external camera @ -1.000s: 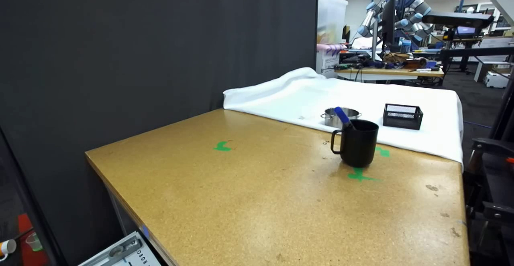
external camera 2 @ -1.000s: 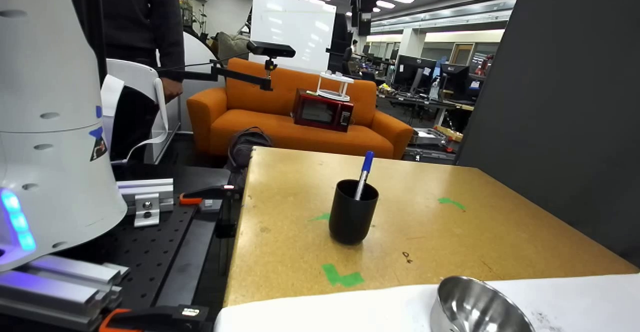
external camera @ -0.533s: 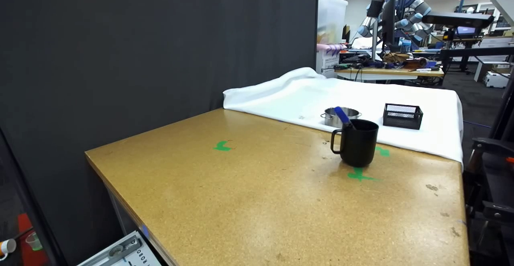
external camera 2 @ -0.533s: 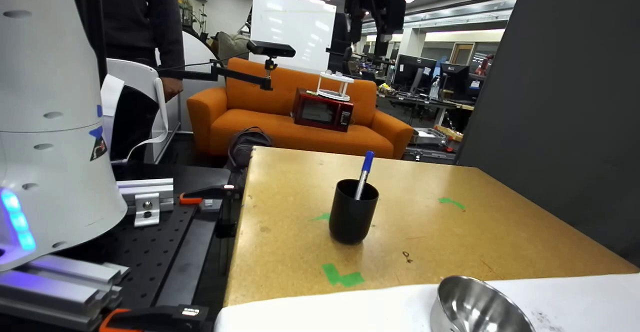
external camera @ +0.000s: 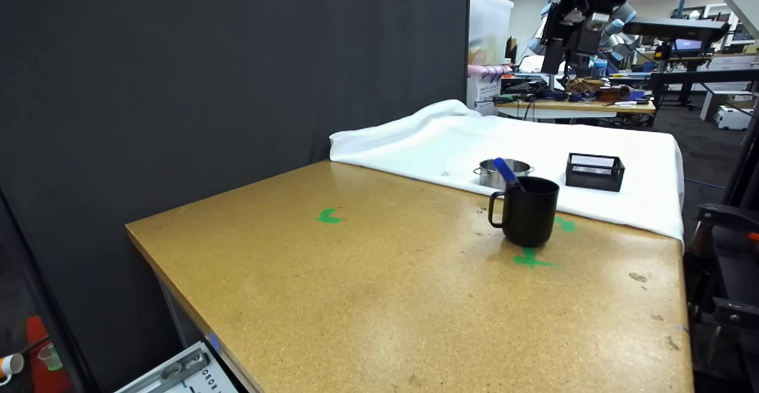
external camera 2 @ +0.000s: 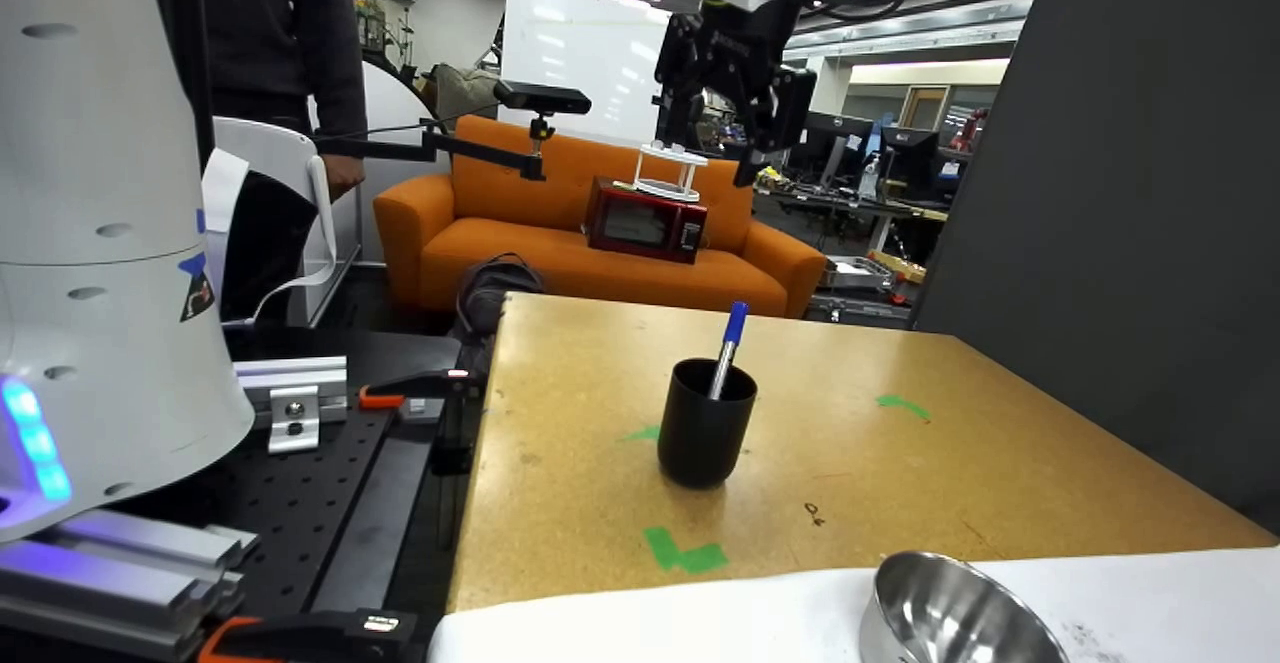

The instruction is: Pick up the pen from the black cup and put it on the table.

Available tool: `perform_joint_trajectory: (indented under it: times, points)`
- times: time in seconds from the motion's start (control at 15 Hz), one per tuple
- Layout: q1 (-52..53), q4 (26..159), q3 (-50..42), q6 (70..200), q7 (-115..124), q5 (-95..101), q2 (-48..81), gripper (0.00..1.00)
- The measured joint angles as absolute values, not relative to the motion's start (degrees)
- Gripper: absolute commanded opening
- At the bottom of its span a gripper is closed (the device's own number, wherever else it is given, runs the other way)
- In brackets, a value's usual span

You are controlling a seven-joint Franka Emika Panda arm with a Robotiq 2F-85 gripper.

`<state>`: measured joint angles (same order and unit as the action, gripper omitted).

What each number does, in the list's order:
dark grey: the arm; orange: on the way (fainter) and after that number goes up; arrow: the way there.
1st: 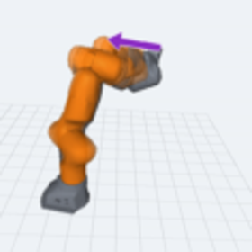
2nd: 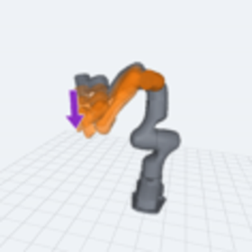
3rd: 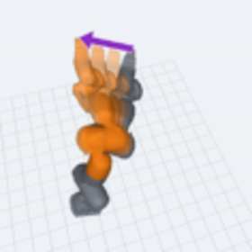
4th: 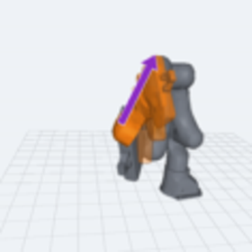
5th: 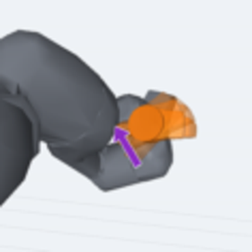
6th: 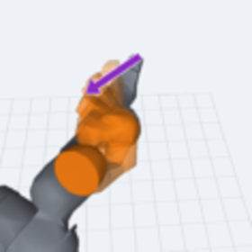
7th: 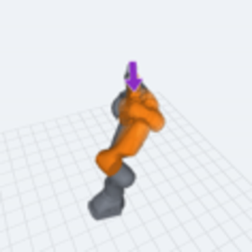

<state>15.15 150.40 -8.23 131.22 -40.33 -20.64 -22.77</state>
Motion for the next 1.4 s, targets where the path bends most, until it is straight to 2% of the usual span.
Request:
perform_joint_trajectory:
  times: [0.6,1.0,1.4]
  points:
    - [15.40,150.09,-7.58,130.65,-43.55,-20.38,-22.39,1.00]
    - [15.16,150.40,-10.15,130.82,-60.83,-21.83,-21.00,1.00]
    - [13.00,149.55,-12.15,135.74,-74.50,-28.13,-12.14,1.00]
